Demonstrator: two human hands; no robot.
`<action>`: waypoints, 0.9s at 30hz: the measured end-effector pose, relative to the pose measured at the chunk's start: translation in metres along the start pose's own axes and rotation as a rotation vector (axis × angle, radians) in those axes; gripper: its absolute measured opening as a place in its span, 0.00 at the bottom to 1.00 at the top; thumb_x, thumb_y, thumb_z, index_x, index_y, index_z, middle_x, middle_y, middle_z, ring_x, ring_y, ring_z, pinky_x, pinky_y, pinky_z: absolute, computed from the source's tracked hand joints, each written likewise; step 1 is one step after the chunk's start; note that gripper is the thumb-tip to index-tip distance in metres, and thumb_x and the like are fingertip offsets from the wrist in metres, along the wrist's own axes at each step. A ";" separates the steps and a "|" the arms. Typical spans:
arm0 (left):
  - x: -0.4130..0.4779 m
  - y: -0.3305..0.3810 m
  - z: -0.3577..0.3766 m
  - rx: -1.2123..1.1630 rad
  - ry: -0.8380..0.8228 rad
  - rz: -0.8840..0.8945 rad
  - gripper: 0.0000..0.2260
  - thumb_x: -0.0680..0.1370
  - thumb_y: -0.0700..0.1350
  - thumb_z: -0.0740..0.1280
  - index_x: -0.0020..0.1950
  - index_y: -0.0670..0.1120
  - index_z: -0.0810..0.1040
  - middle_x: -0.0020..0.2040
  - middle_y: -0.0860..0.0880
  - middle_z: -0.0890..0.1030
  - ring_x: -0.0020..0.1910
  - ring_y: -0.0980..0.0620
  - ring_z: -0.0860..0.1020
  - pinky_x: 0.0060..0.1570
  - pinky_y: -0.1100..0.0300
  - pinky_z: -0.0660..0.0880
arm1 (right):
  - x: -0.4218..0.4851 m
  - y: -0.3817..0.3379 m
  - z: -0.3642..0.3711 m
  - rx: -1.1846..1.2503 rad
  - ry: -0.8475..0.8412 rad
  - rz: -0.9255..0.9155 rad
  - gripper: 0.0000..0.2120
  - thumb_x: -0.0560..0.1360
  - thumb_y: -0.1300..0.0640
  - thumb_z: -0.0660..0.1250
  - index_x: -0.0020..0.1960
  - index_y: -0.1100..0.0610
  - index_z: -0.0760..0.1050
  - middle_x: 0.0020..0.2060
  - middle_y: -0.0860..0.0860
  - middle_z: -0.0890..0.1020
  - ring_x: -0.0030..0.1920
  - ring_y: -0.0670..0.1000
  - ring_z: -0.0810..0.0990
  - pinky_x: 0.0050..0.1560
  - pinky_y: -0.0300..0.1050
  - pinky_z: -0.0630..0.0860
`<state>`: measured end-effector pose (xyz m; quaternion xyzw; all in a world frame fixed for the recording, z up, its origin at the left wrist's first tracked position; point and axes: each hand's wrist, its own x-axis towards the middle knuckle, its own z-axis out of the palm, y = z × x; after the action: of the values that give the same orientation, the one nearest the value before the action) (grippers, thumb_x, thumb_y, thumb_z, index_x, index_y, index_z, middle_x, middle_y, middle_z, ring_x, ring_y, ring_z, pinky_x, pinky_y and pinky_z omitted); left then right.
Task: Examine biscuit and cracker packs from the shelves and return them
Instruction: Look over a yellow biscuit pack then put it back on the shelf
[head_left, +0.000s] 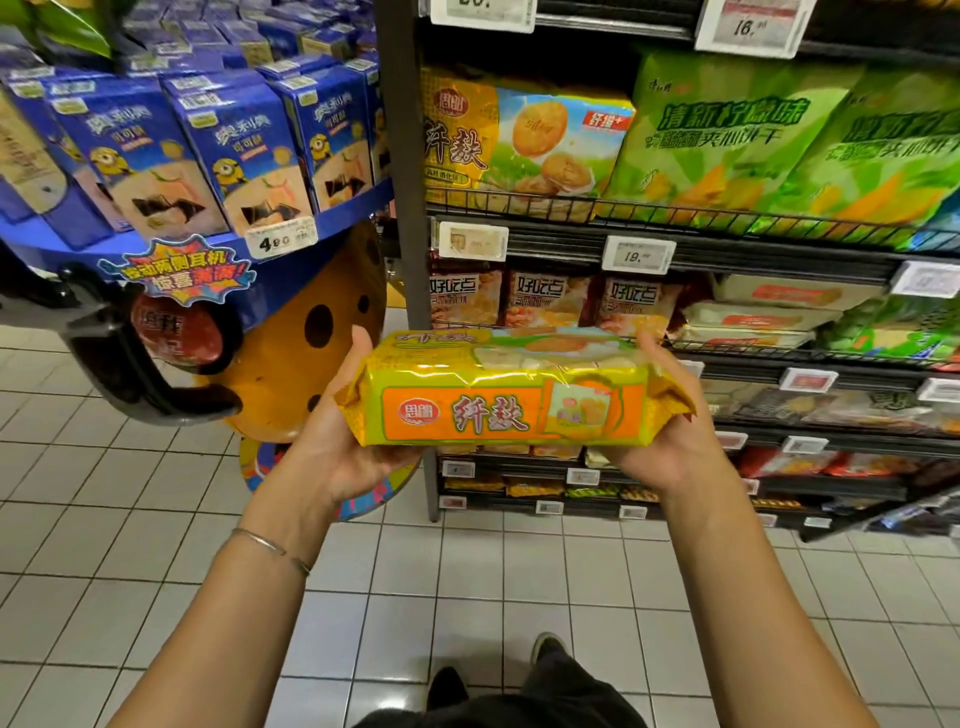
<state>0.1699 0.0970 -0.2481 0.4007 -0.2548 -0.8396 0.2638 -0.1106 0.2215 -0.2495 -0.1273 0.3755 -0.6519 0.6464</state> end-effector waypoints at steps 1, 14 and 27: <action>-0.003 0.005 0.004 0.054 -0.016 0.014 0.32 0.75 0.74 0.62 0.60 0.50 0.88 0.59 0.42 0.86 0.55 0.40 0.86 0.45 0.46 0.85 | 0.000 0.005 -0.003 0.049 0.047 0.009 0.31 0.70 0.43 0.78 0.69 0.55 0.80 0.68 0.60 0.81 0.65 0.64 0.82 0.59 0.64 0.79; -0.038 0.023 0.043 0.364 -0.066 0.148 0.39 0.68 0.69 0.68 0.74 0.52 0.71 0.57 0.40 0.87 0.50 0.36 0.87 0.34 0.50 0.84 | 0.017 0.078 -0.037 0.413 0.450 0.098 0.21 0.80 0.41 0.62 0.66 0.51 0.79 0.56 0.62 0.85 0.56 0.67 0.82 0.46 0.64 0.84; -0.026 -0.008 0.048 0.784 -0.306 0.375 0.33 0.70 0.45 0.78 0.74 0.56 0.74 0.63 0.51 0.85 0.62 0.49 0.84 0.54 0.52 0.83 | 0.027 0.065 -0.047 -0.279 0.195 0.215 0.38 0.74 0.21 0.54 0.71 0.43 0.77 0.69 0.54 0.81 0.68 0.59 0.80 0.69 0.63 0.75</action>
<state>0.1430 0.1299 -0.2132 0.2888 -0.6574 -0.6670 0.1989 -0.0963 0.2193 -0.3330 -0.1111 0.5347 -0.5299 0.6488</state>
